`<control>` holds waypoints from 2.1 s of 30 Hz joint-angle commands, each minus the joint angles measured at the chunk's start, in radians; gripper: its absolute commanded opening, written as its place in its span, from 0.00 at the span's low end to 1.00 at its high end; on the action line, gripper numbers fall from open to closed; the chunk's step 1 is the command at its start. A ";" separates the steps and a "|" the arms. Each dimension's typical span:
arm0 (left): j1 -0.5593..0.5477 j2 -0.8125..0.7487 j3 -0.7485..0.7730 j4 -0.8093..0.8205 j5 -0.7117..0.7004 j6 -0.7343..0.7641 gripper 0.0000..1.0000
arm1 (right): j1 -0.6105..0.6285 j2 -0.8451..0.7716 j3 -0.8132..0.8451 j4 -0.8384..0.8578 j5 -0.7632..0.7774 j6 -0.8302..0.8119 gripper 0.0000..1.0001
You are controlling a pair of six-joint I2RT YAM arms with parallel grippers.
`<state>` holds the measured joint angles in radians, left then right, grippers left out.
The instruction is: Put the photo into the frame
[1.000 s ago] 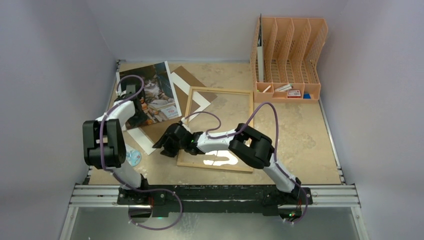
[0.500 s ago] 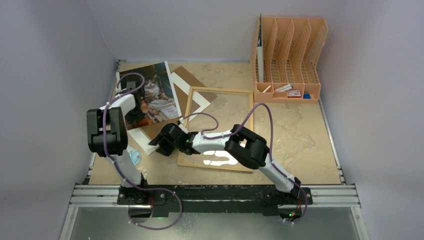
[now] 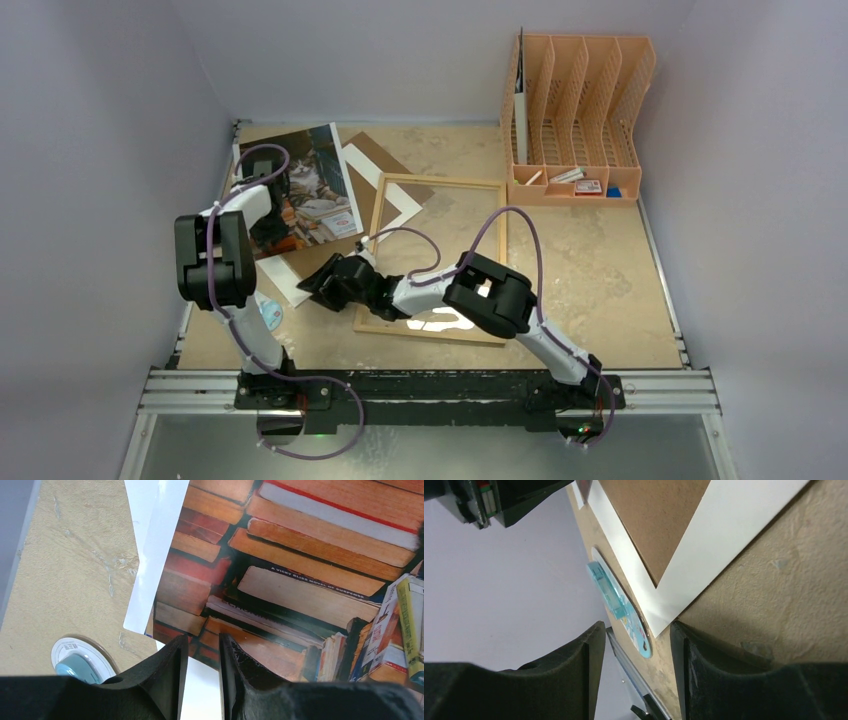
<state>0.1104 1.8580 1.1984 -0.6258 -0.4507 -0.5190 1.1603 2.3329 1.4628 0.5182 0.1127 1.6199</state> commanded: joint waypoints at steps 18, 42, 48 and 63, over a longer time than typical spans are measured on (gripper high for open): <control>0.038 0.076 -0.021 -0.080 0.024 0.017 0.29 | -0.012 0.057 -0.055 0.441 0.045 -0.253 0.44; 0.043 0.096 0.000 -0.088 0.052 0.011 0.28 | -0.048 0.060 -0.002 0.166 0.096 -0.178 0.52; 0.043 0.102 0.006 -0.094 0.046 0.011 0.28 | -0.059 0.066 -0.017 0.184 0.108 -0.120 0.36; 0.043 0.113 0.029 -0.106 0.043 0.013 0.27 | -0.085 0.074 -0.062 0.428 0.104 -0.137 0.15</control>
<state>0.1371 1.9034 1.2514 -0.6758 -0.4484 -0.5114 1.0992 2.3909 1.3918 0.8349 0.1448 1.4994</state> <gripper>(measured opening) 0.271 0.161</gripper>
